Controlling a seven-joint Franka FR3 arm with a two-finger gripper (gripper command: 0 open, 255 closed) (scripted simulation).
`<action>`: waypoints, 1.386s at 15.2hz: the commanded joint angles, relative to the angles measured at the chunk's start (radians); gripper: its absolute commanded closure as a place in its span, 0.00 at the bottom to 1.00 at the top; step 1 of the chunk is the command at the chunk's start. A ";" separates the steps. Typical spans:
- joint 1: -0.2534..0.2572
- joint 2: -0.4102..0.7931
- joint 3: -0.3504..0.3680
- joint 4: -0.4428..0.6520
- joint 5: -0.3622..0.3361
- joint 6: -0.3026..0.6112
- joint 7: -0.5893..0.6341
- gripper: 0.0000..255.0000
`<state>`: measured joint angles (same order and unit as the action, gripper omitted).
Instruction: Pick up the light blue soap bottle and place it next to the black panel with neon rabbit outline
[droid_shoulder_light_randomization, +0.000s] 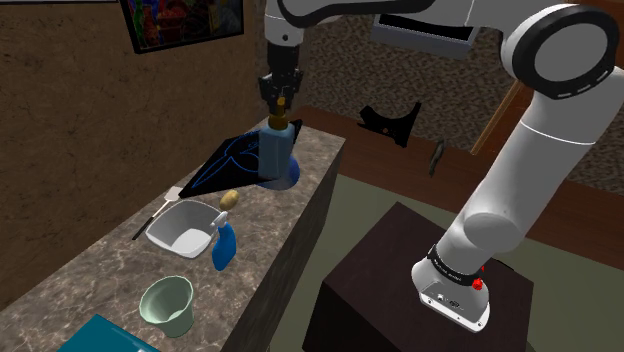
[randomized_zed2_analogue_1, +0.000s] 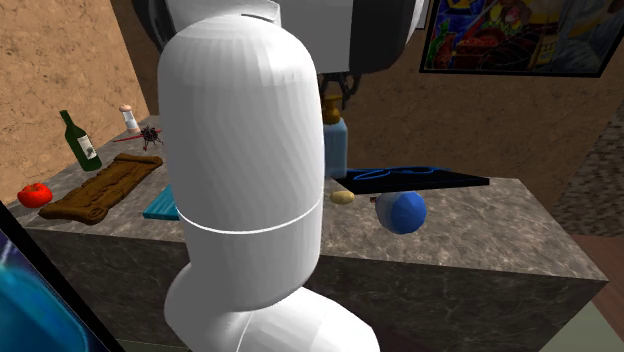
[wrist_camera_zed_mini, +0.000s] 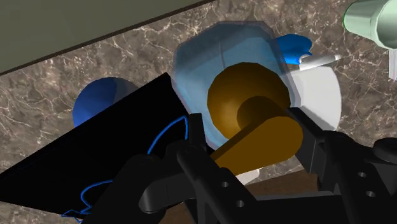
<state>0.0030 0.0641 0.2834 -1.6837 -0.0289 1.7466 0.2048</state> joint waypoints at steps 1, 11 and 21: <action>-0.026 0.002 -0.023 0.001 0.001 0.002 -0.050 1.00; -0.144 0.070 -0.122 0.090 -0.002 -0.016 -0.268 1.00; -0.258 0.241 -0.201 0.327 -0.004 -0.080 -0.466 1.00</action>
<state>-0.2444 0.2836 0.0890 -1.3851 -0.0333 1.6735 -0.2420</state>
